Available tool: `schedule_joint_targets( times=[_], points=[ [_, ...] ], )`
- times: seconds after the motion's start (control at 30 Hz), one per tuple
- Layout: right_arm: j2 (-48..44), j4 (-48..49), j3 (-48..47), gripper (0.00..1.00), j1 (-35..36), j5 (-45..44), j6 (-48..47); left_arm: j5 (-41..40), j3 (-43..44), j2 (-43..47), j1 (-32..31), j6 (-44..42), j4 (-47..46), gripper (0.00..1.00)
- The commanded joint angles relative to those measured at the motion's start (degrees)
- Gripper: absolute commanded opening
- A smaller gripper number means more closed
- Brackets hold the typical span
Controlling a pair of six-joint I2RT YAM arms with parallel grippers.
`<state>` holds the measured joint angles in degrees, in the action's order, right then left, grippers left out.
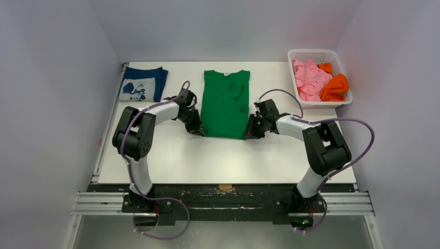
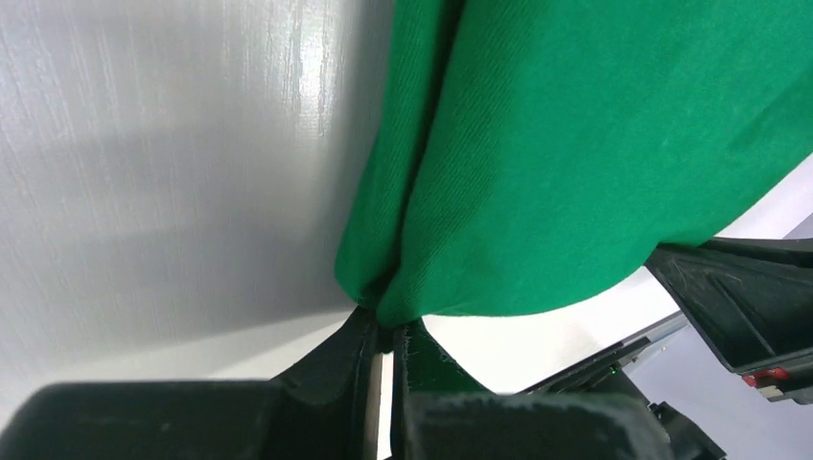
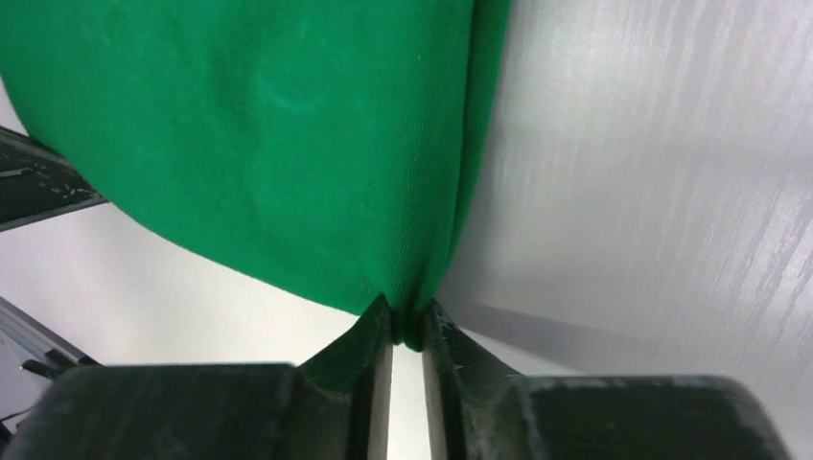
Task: Fold and stack the t-shirts
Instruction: Grab one side of the 2/3 rectangular tshirt with both arms, then fold the long partially folded tshirt into a neat square
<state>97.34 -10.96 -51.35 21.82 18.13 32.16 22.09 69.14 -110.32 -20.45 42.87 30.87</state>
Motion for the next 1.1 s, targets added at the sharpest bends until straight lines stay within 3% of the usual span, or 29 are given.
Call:
schedule_joint_targets(
  times=[0.0, 0.07, 0.4, 0.6, 0.8, 0.93, 1.07],
  points=[
    [0.3, -1.6, 2.4, 0.06, 0.8, -2.7, -0.7, -4.2, -3.1, 1.1, -0.9, -1.5, -1.8, 0.00],
    [-1.5, -2.9, 2.9, 0.00, 1.2, -2.9, -1.9, -6.0, -5.9, 4.0, -1.4, -1.6, -1.5, 0.00],
    [-13.3, -14.0, 9.6, 0.00, 4.6, 1.2, -5.0, -7.8, -23.8, 19.7, -9.0, 4.4, -0.8, 0.00],
    [-26.1, -24.3, 11.7, 0.00, 6.8, 1.8, -3.1, -10.6, -30.0, 36.1, -14.7, 11.0, 5.9, 0.00],
    [-32.2, -27.1, 4.7, 0.00, 6.8, 2.4, -2.5, -12.5, -25.1, 49.4, -15.3, 10.4, 10.2, 0.00],
    [-29.2, -24.3, -1.9, 0.00, 5.5, -1.7, -2.4, -16.0, -17.5, 47.3, -14.0, 7.4, 10.8, 0.00],
    [-23.9, -18.0, -7.6, 0.00, 0.8, 0.6, -2.0, -12.9, -10.0, 40.4, -8.0, 4.5, 6.5, 0.00]
  ],
)
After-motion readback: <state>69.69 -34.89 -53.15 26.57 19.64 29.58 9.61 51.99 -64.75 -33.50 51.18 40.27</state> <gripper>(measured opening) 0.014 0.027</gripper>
